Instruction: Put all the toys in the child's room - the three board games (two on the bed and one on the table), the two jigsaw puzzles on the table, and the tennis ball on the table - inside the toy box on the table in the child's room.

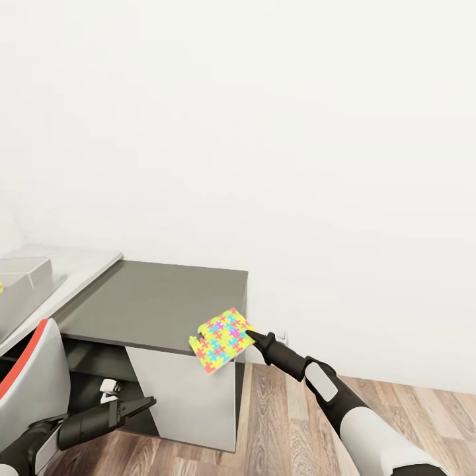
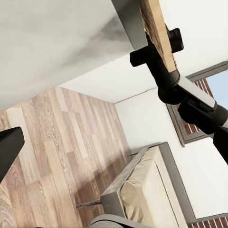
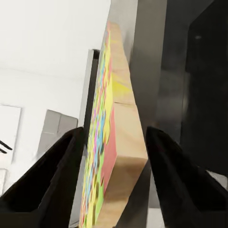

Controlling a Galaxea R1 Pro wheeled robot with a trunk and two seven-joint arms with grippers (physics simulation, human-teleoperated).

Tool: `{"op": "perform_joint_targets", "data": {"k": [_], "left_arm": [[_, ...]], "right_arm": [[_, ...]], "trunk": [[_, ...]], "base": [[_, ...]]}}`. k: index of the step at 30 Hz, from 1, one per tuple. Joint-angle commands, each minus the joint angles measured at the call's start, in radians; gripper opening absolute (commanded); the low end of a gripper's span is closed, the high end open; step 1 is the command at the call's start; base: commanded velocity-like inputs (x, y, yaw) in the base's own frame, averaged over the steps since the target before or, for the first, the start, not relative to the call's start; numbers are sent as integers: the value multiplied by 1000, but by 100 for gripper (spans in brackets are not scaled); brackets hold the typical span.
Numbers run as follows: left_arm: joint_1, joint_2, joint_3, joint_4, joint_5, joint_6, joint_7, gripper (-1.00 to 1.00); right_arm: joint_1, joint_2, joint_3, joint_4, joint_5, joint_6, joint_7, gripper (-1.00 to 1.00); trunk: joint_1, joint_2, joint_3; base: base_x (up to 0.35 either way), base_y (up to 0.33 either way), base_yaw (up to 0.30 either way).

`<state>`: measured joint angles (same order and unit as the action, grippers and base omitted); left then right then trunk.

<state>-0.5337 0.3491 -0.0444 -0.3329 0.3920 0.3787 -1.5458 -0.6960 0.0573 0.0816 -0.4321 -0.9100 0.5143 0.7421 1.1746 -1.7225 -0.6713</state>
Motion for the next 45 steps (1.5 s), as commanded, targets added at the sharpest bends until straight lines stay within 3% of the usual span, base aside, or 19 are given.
{"op": "perform_joint_targets", "data": {"k": [1, 5, 45], "left_arm": [[-1, 1, -3, 0, 5, 9, -4, 100], [-1, 1, -3, 0, 5, 8, -5, 100], [-1, 1, -5, 0, 4, 16, -2, 100]], "right_arm": [[0, -1, 4, 1, -3, 4, -3, -100], [0, -1, 4, 1, -3, 5, -3, -100], [0, -1, 4, 0, -4, 0, 0, -100]], "trunk": [[0, 0, -1], [0, 0, -1], [-153, 280, 124]], "base": [[0, 0, 0], [0, 0, 0], [0, 0, 0]]}}
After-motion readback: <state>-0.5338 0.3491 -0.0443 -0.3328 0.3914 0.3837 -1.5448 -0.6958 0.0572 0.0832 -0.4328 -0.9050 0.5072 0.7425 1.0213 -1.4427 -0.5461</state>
